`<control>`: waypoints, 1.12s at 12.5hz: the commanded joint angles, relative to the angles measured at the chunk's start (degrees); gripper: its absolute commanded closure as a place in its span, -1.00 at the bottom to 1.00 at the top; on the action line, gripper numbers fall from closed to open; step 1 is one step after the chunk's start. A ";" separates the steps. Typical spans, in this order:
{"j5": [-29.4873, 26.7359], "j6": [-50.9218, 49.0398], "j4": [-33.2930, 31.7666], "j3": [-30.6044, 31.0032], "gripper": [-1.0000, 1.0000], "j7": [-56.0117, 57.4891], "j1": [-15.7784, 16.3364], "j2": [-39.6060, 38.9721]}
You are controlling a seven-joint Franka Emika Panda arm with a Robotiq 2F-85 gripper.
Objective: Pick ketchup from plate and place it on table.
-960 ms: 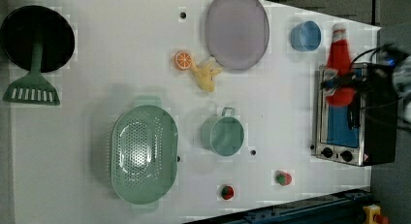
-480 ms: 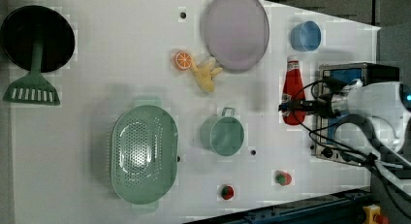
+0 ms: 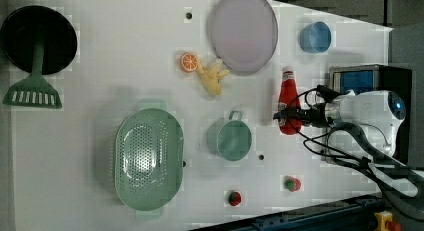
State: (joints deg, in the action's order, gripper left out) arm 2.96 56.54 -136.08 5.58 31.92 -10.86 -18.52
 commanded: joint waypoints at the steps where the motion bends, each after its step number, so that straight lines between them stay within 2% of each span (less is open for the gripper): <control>1: -0.40 1.77 3.88 0.81 -1.00 -3.04 -0.02 3.45; 4: -0.41 -2.48 10.13 1.37 -1.00 -6.73 0.08 6.13; 10: -0.42 -25.73 29.78 3.54 -1.00 -28.85 0.48 8.89; 14: -0.41 -40.79 43.09 4.35 -1.00 -30.44 0.77 8.88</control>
State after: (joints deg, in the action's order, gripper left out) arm 2.55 18.53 -93.83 8.14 5.89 -10.60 -9.55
